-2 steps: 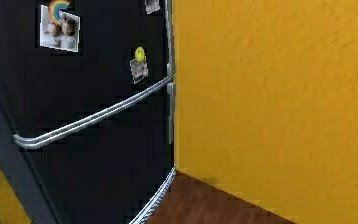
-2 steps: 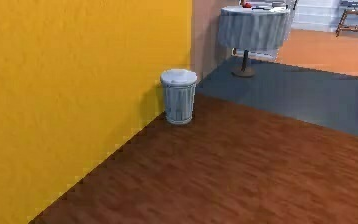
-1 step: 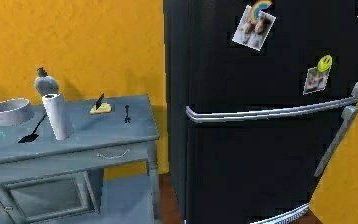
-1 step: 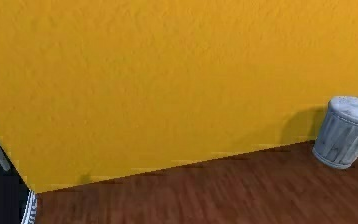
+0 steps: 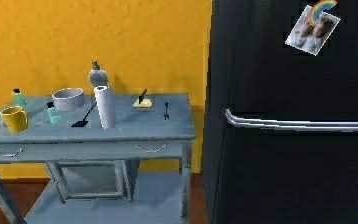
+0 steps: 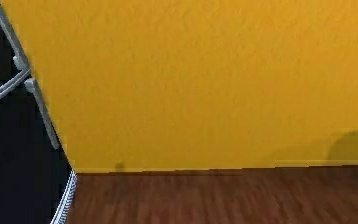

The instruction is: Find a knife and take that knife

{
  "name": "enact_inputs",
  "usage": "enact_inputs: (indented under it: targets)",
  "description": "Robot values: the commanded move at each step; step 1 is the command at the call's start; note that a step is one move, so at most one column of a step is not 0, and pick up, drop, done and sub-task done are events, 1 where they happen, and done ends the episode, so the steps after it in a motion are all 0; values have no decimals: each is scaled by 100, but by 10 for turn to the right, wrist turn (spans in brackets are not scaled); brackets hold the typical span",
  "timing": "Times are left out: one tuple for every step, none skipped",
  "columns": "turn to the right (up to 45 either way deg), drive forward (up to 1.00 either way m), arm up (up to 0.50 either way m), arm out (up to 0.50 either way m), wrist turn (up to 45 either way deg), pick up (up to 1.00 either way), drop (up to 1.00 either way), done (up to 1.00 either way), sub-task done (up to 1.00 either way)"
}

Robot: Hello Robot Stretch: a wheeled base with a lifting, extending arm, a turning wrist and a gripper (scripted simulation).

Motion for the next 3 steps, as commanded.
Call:
enact_inputs:
  targets:
    - [0, 20, 0, 0, 0, 0, 0, 0, 0]
    - [-450, 0, 0, 0, 0, 0, 0, 0, 0]
    - [-450, 0, 0, 0, 0, 0, 0, 0, 0]
